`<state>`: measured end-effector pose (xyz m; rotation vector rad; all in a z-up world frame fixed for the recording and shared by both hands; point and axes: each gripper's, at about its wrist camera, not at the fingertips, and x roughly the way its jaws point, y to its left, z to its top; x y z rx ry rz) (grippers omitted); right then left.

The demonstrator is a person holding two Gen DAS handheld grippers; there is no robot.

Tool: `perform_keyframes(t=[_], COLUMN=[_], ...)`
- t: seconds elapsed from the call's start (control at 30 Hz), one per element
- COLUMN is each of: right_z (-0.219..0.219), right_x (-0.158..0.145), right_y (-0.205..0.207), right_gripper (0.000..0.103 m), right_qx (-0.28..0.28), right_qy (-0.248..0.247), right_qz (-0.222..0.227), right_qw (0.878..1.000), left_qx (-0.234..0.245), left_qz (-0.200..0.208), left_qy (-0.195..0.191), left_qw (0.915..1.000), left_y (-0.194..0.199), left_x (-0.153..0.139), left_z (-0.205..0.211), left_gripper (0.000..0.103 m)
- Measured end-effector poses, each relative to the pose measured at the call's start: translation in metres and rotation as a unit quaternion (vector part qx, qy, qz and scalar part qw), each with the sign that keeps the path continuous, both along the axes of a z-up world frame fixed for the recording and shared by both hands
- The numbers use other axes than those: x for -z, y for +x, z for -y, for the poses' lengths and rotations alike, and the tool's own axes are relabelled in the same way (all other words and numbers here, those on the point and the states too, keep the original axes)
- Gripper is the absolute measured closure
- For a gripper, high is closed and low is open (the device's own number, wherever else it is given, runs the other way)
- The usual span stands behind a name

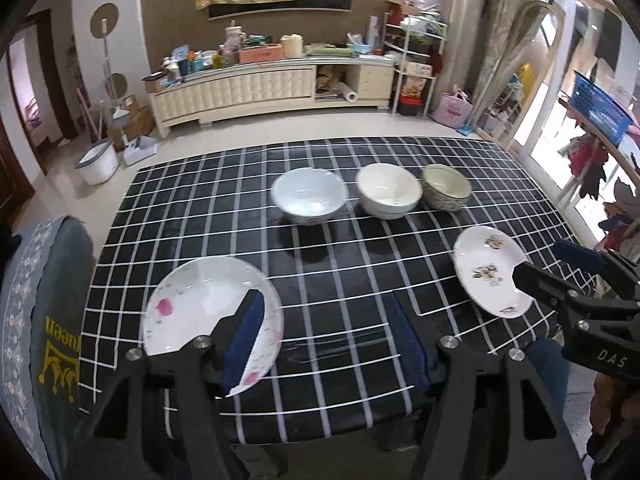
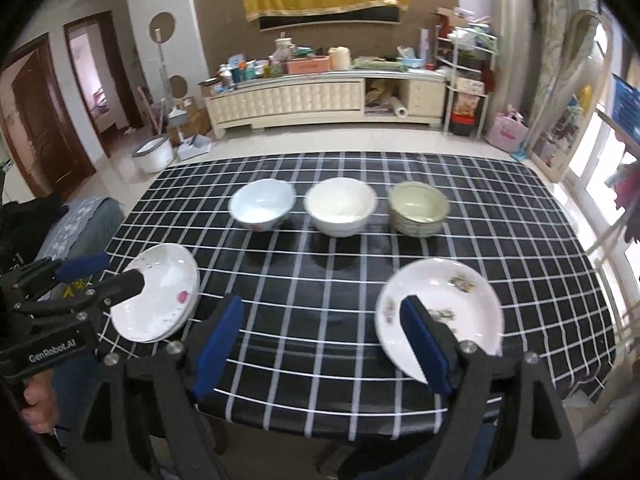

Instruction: Organize plates and bowls

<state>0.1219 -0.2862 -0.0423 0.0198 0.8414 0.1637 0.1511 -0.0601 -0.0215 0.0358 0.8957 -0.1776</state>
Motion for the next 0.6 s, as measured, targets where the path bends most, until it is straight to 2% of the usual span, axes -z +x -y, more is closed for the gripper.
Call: perform_keyframes(t=[0.37,0.6], right_z=[0.067,0.096], right_x=[0.015,0.03], right_y=[0.007,0.018], right_gripper=[0.018,0.019], right_qx=[0.047,0.063], right_qy=[-0.005,-0.026], right_qz=[-0.024,-0.043], right_qw=[0.999,0.997], left_qx=[0.056,0.081], left_qz=[-0.018,-0.036], left_qy=[0.015,0.021], left_qw=[0.9982,0.9959], left_y=[0.022,0.039], left_x=[0.013,0.027], left_z=[0.078,0.118], left_gripper=[0.042,0.042])
